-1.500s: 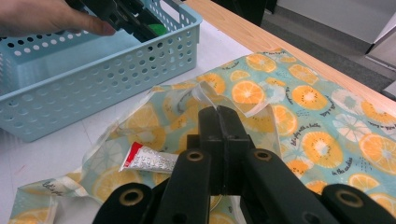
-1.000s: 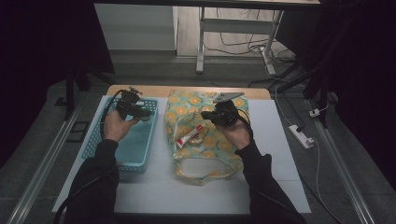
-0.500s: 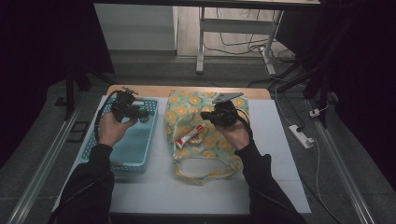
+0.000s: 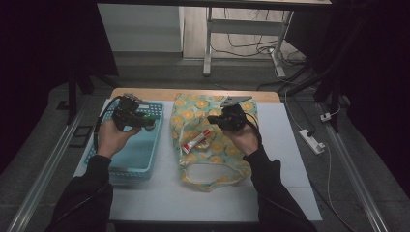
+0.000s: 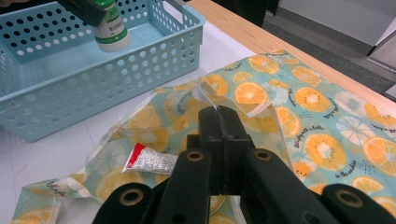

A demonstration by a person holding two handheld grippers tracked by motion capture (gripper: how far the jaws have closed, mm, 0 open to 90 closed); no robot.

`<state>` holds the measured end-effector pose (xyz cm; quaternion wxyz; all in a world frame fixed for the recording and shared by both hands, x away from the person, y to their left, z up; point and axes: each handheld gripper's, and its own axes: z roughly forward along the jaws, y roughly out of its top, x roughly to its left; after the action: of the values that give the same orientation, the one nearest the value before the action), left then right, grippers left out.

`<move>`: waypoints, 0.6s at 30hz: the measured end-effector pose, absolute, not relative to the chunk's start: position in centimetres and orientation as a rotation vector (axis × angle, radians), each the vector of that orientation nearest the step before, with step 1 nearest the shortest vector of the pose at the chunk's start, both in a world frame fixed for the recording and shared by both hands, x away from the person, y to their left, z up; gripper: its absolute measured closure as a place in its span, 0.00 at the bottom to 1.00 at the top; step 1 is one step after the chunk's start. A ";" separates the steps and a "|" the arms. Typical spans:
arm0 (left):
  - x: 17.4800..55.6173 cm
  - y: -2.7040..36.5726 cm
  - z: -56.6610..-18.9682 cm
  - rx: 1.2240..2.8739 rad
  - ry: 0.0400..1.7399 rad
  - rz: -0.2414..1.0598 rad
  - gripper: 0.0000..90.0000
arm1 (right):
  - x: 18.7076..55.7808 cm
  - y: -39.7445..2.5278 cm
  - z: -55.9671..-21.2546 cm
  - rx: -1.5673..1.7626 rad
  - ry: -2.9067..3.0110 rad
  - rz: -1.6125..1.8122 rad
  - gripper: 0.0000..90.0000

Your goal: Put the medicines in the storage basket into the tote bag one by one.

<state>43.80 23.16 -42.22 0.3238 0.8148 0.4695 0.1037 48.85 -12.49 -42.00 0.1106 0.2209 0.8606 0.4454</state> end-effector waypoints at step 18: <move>41.5 20.3 -40.8 2.146 1.094 0.261 0.57 | 48.9 -12.6 -42.0 0.651 2.526 1.309 1.00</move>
<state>41.46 20.31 -40.83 0.3519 0.8291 0.4226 0.1007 48.90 -12.55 -42.03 0.1113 0.2218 0.8601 0.4457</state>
